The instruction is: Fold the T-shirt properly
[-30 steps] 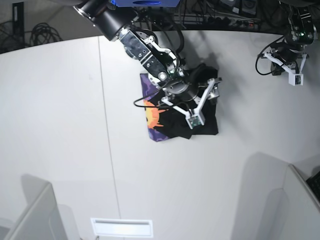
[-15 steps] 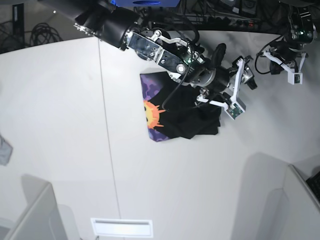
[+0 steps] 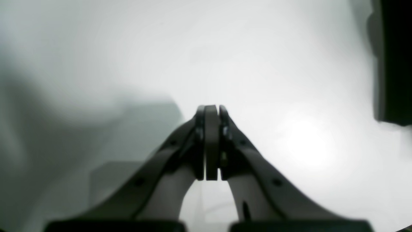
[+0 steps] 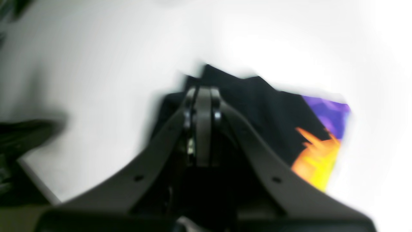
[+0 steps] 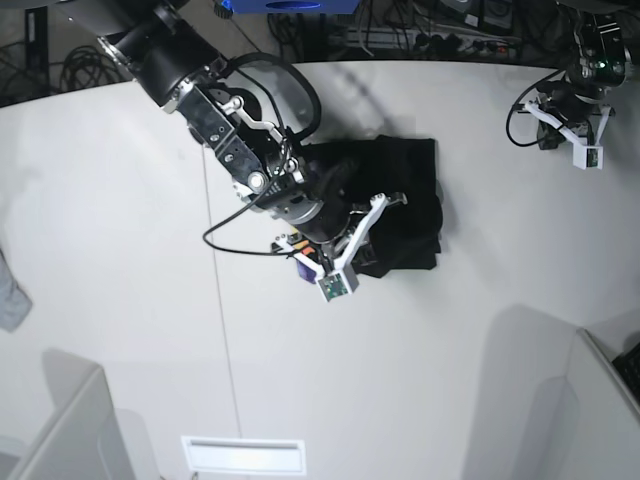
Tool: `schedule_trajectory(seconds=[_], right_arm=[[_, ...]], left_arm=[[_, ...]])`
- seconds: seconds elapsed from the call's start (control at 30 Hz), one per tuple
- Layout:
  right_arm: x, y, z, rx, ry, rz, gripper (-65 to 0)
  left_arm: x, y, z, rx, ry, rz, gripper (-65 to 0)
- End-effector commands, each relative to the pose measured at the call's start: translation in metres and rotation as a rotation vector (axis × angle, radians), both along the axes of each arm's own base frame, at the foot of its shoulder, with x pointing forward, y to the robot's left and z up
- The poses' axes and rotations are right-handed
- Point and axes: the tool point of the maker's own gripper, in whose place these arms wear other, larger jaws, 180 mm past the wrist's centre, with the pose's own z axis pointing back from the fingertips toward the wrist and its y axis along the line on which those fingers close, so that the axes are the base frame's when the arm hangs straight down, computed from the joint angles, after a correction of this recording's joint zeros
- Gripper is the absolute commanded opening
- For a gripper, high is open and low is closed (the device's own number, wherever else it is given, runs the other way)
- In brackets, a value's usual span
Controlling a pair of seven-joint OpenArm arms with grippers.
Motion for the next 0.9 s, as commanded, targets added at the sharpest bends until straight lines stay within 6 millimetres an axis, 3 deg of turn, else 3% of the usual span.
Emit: schedule_trajectory(seconds=[0.0,0.27,0.4,0.53,0.7,0.8,0.87], right_arm=[[0.009,0.002,0.009,0.02,-0.031,-0.008,-65.0],[0.007,-0.006,-0.035,-0.052,0.068,-0.031,-65.0],[0.004,0.015,-0.039,-0.027,0.106,-0.023,-65.0],[0.003,0.051,-0.027,0.003,0.099,0.03,-65.0],[-0.012,0.104,0.005,0.028,-0.015,0.173,-65.0],[-0.025,0.123,0.033,0.065,-0.095,0.249,-65.0],[-0.031,0.124,0.05,0.089,-0.121,0.267,-65.0]], left_arm=[[0.009,0.001,0.014,0.019,-0.043,-0.022,-65.0],[0.003,0.001,0.015,0.025,-0.035,-0.023,-65.0],[0.0,0.001,0.013,0.025,-0.027,-0.023,-65.0],[0.0,0.001,0.013,0.025,-0.027,-0.023,-65.0],[-0.001,0.001,0.013,0.025,-0.026,-0.023,-65.0],[-0.001,0.002,0.013,0.026,-0.026,-0.022,-65.0],[-0.001,0.002,0.013,0.027,-0.026,-0.023,-65.0]])
